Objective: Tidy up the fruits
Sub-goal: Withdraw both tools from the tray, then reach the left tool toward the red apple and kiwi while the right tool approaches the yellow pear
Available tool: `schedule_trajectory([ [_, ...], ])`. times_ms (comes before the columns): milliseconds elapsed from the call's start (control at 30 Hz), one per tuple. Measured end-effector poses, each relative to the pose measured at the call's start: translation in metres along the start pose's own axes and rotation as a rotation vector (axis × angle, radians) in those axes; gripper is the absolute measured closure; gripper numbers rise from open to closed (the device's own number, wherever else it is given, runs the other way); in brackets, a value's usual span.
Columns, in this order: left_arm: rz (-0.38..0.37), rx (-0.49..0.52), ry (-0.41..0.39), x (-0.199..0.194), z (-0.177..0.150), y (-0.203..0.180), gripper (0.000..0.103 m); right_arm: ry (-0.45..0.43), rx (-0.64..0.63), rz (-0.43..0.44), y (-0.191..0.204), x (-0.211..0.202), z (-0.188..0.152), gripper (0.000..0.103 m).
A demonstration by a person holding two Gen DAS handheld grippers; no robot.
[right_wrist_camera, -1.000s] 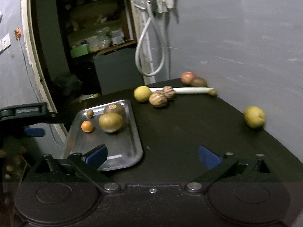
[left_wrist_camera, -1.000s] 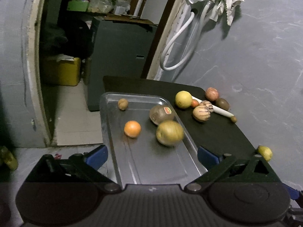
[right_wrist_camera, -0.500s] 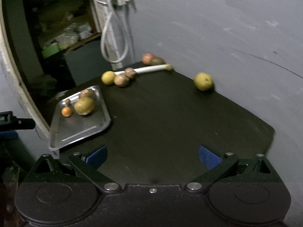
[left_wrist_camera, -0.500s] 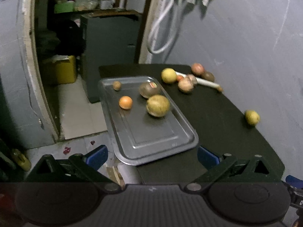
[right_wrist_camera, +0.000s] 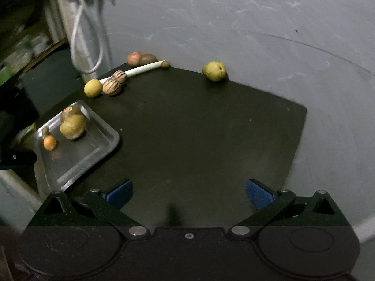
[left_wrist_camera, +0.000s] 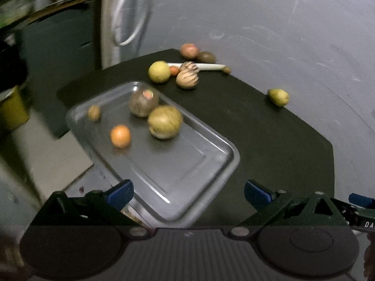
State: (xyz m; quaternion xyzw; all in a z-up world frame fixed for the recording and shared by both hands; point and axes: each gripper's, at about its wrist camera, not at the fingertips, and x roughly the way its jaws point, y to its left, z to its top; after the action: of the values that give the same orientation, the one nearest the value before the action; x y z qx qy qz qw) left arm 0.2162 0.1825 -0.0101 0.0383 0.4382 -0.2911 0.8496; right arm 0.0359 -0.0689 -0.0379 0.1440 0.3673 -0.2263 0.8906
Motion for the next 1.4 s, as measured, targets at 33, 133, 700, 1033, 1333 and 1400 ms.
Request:
schedule_trajectory([
  [33, -0.023, 0.034, -0.002, -0.001, 0.007, 0.011, 0.001, 0.001, 0.030, -0.006, 0.010, -0.002, -0.001, 0.001],
  [133, -0.064, 0.101, -0.001, -0.002, 0.030, 0.037, 0.001, 0.005, 0.125, -0.039, 0.038, -0.010, 0.002, 0.001],
  [700, -0.262, 0.433, -0.053, 0.055, 0.147, 0.042, 0.001, -0.093, 0.264, -0.136, 0.071, 0.018, 0.080, 0.001],
  [1033, -0.335, 0.500, -0.019, 0.166, 0.226, -0.022, 0.001, -0.154, 0.223, -0.135, 0.027, 0.127, 0.149, 0.001],
  [1333, -0.311, 0.340, 0.057, 0.268, 0.269, -0.072, 0.001, -0.131, 0.235, -0.170, -0.009, 0.211, 0.187, 0.001],
  [1400, -0.299, 0.315, 0.064, 0.288, 0.274, -0.079, 0.001, -0.138, 0.258, -0.180, -0.013, 0.225, 0.192, 0.001],
])
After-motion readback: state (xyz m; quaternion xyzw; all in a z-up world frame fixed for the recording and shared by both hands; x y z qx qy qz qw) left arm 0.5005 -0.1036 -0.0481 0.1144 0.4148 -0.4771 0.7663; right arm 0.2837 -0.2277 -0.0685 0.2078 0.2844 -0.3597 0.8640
